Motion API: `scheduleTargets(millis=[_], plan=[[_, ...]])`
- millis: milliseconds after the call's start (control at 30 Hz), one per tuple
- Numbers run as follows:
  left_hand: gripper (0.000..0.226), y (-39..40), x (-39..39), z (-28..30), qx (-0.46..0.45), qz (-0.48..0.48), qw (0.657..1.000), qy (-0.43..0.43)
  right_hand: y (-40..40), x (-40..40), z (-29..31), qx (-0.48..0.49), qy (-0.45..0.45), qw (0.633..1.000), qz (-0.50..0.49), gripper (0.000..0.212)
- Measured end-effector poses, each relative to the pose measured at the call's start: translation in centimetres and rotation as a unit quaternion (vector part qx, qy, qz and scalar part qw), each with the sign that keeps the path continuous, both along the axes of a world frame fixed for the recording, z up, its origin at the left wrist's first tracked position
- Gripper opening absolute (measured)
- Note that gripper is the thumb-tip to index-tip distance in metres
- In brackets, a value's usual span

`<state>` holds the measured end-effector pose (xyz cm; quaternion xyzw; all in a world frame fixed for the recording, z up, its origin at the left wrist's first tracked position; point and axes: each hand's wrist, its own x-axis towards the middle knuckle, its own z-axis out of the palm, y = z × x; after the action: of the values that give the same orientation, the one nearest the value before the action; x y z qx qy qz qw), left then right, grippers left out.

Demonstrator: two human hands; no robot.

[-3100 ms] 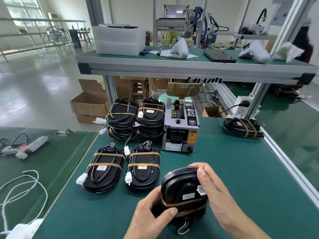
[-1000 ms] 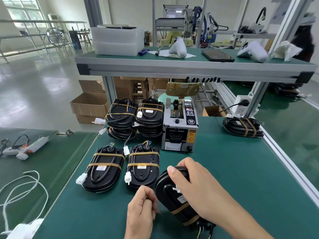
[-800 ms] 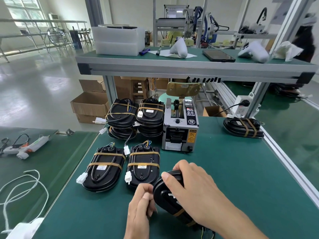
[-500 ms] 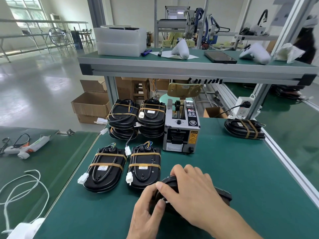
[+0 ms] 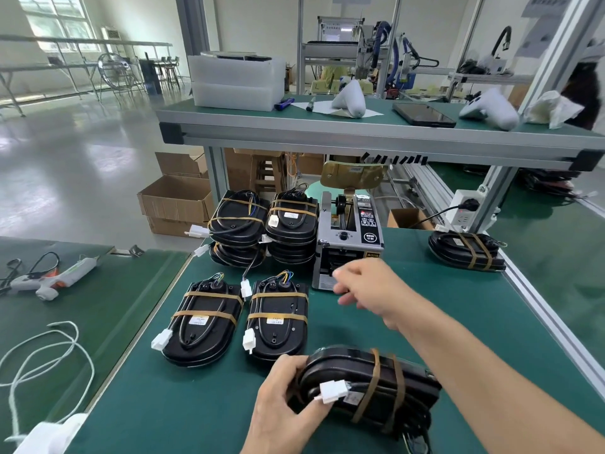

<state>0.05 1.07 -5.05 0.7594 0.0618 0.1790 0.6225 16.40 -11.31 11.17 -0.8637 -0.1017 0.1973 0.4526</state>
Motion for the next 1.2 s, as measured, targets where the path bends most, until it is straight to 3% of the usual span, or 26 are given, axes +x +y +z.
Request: scheduleTargets(millis=[67, 167, 500, 867, 1067, 1200], plan=[[0.045, 0.0, -0.1, 0.3, 0.000, 0.001, 1.000, -0.001, 0.8, 2.6, -1.0, 0.087, 0.078, 0.986, -0.118, 0.016], [0.044, -0.1, -0.1, 0.7, -0.001, -0.001, 1.000, 0.001, 1.6, 4.7, -2.7, 0.148, 0.155, 0.954, -0.211, 0.015], [0.053, 0.0, -0.1, 0.7, 0.004, 0.005, 1.000, -0.007, 3.6, 6.2, -4.1, 0.211, 0.133, 0.901, -0.356, 0.006], [0.060, 0.0, -0.1, 0.9, 0.016, 0.017, 1.000, -0.004, 5.6, 6.8, -5.3, 0.264, 0.144, 0.854, -0.424, 0.010], [0.059, 0.0, -0.1, 0.7, 0.013, 0.016, 1.000, -0.008, 5.6, 7.2, -5.8, 0.258, 0.138, 0.852, -0.434, 0.012], [0.059, 0.0, 0.0, 0.4, 0.019, 0.017, 1.000, -0.006, 5.2, 7.0, -5.4, 0.218, 0.144, 0.872, -0.414, 0.015]])
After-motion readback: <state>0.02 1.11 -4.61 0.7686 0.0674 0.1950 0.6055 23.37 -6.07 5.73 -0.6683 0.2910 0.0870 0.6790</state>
